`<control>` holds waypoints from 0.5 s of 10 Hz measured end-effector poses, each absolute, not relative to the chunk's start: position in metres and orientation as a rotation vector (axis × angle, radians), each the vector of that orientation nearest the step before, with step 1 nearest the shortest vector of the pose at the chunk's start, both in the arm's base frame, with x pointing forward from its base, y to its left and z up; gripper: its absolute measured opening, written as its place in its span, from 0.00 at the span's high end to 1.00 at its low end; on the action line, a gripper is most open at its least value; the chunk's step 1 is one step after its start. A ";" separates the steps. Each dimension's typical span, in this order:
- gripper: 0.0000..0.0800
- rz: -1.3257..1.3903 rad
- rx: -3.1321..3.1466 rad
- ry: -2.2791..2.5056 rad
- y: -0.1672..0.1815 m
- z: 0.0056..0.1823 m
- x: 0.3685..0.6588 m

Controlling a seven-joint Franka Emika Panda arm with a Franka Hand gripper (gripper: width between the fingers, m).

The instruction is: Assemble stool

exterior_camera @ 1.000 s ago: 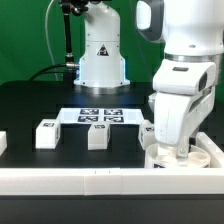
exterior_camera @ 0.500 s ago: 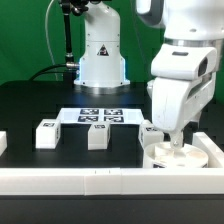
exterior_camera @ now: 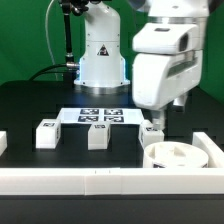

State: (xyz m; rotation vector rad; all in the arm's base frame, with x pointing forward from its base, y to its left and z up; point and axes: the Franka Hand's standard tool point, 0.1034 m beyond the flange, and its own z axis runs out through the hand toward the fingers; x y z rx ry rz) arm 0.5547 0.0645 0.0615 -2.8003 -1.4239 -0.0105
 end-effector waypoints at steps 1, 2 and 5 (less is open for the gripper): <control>0.19 -0.023 -2.815 -1.405 0.055 0.058 0.544; 0.19 -0.010 -2.816 -1.396 0.051 0.055 0.534; 0.19 -0.014 -2.841 -1.338 0.054 0.056 0.538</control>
Offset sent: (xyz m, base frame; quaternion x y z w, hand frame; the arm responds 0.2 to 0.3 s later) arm 0.0000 0.0000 0.0000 0.0000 0.0000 0.0650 0.9979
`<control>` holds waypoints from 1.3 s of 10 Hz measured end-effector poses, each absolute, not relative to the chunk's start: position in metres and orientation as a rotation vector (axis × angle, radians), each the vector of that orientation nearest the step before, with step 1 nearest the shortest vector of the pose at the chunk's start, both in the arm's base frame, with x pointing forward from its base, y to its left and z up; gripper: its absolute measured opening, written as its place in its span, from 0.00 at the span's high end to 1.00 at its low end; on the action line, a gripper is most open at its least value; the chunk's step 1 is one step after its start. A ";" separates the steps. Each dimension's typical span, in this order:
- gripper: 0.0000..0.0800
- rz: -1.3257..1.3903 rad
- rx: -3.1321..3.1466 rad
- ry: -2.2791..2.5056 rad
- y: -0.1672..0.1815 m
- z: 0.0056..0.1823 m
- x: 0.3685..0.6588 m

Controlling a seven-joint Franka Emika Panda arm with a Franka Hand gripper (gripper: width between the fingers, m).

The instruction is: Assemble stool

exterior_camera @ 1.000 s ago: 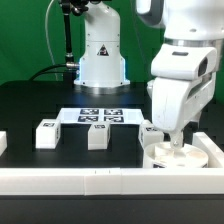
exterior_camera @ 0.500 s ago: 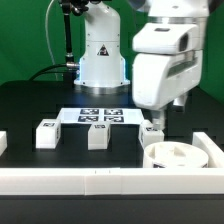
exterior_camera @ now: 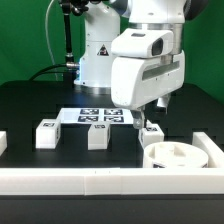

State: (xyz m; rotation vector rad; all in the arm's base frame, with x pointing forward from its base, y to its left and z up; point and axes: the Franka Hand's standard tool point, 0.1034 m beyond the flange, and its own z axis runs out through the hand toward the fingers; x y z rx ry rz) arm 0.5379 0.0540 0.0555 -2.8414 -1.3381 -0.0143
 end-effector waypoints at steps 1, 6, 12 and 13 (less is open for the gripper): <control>0.19 -0.014 -2.878 -1.255 0.054 0.055 0.538; 0.19 -0.017 -3.050 -0.703 0.050 0.049 0.537; 0.19 0.028 -3.084 -0.038 0.053 0.047 0.539; 0.19 0.027 -3.083 0.009 0.053 0.046 0.544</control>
Offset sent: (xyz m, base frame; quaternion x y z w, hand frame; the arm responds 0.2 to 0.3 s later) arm -0.0014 -0.0192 -0.0107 -0.0286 -0.0124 0.2797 0.9596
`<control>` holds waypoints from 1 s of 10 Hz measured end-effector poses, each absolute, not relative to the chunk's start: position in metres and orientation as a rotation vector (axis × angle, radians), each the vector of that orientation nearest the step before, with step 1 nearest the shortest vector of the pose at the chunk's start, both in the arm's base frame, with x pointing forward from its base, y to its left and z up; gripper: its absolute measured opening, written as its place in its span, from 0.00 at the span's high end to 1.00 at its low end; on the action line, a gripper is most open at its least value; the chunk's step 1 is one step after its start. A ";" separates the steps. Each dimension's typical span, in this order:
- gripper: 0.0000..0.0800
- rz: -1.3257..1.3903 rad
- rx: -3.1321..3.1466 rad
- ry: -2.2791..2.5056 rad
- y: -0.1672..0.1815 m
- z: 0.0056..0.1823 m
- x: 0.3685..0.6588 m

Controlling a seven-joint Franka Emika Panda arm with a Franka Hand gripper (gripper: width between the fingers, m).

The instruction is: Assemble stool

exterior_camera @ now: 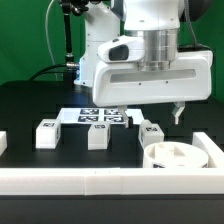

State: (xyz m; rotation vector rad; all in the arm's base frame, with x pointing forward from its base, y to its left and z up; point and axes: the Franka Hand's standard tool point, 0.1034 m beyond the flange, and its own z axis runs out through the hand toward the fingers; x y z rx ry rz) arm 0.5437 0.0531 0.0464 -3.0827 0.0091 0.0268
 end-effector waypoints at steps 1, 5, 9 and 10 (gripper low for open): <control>0.19 0.034 -3.078 0.024 0.054 0.046 0.543; 0.19 0.232 -3.068 0.009 0.055 0.046 0.535; 0.19 0.754 -3.006 0.040 0.061 0.049 0.528; 0.19 0.807 -2.992 0.034 0.061 0.048 0.528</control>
Offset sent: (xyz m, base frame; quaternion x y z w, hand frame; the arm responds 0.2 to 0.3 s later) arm 0.0000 0.0000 0.0000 0.0000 -0.0650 0.0000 0.9979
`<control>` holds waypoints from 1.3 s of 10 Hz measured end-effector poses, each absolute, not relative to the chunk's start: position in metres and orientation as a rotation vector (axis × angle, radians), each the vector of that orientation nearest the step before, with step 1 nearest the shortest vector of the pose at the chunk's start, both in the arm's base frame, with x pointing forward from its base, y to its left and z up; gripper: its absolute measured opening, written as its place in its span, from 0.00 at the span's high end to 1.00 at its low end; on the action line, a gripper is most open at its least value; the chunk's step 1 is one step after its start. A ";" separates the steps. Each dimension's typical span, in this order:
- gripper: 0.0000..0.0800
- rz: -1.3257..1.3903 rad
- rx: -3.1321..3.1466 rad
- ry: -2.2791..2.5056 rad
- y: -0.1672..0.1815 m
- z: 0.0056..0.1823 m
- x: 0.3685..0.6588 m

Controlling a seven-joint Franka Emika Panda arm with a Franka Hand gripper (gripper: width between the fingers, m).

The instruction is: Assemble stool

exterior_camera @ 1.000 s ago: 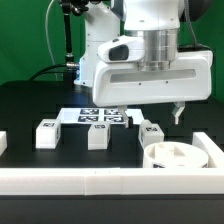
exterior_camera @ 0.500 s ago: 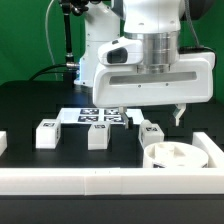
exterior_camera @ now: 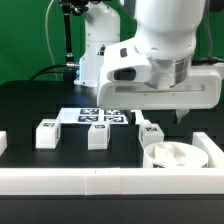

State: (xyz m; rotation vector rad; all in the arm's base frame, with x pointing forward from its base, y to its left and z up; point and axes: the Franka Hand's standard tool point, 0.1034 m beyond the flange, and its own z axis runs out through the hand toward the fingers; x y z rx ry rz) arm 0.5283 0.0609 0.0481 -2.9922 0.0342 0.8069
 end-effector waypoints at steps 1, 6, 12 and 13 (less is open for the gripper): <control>0.19 0.918 -2.962 0.031 0.060 0.048 0.522; 0.19 1.393 -2.775 -0.001 0.061 0.031 0.509; 0.25 1.546 -2.696 -0.014 0.064 0.010 0.502; 0.48 1.546 -2.696 -0.014 0.064 0.010 0.502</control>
Offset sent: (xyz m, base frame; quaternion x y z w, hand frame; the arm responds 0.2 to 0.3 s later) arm 0.0045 0.0045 -0.0074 0.0020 -0.1827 -0.0129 0.9831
